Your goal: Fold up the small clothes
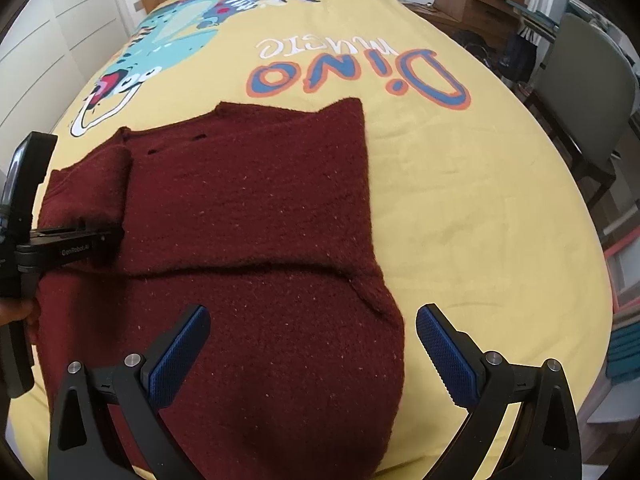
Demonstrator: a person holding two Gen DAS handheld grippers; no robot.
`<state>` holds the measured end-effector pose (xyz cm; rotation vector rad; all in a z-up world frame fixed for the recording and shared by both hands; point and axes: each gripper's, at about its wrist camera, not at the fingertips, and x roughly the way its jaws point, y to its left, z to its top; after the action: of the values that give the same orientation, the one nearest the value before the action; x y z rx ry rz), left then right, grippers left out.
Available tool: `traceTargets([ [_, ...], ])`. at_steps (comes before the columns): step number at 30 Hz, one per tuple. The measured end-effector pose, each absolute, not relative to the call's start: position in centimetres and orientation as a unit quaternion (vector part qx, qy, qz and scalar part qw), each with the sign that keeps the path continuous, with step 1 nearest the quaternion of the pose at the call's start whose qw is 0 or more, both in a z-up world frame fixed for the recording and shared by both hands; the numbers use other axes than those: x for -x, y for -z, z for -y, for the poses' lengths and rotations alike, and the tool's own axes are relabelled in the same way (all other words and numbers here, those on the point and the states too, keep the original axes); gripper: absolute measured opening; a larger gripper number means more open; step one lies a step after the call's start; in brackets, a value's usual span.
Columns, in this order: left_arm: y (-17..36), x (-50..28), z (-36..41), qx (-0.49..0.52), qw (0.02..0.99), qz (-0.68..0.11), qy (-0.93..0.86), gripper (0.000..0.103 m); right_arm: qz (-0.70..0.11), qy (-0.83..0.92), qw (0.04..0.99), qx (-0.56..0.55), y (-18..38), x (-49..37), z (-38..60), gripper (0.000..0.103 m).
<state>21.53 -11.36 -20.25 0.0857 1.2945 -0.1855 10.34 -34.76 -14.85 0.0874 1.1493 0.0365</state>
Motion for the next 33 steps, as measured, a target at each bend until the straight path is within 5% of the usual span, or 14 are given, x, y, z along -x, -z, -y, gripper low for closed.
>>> traceTargets([
  [6, 20.5, -21.8, 11.3, -0.041, 0.788, -0.608, 0.09, 0.028, -0.544, -0.016, 0.838, -0.043, 14.9, -10.1, 35.0, 0.103],
  [11, 20.2, -21.3, 11.6, -0.033, 0.786, -0.61, 0.094, 0.097, -0.542, -0.014, 0.839, -0.044, 14.8, -9.8, 35.3, 0.103],
  [26, 15.4, -17.6, 4.1, -0.032, 0.793, -0.602, 0.088, 0.099, -0.543, -0.015, 0.838, -0.05, 14.9, -9.1, 35.4, 0.103],
  [33, 17.9, -16.0, -4.0, -0.032, 0.791, -0.61, 0.033, 0.097, -0.554, -0.027, 0.831, -0.04, 15.7, -9.0, 33.7, 0.103],
])
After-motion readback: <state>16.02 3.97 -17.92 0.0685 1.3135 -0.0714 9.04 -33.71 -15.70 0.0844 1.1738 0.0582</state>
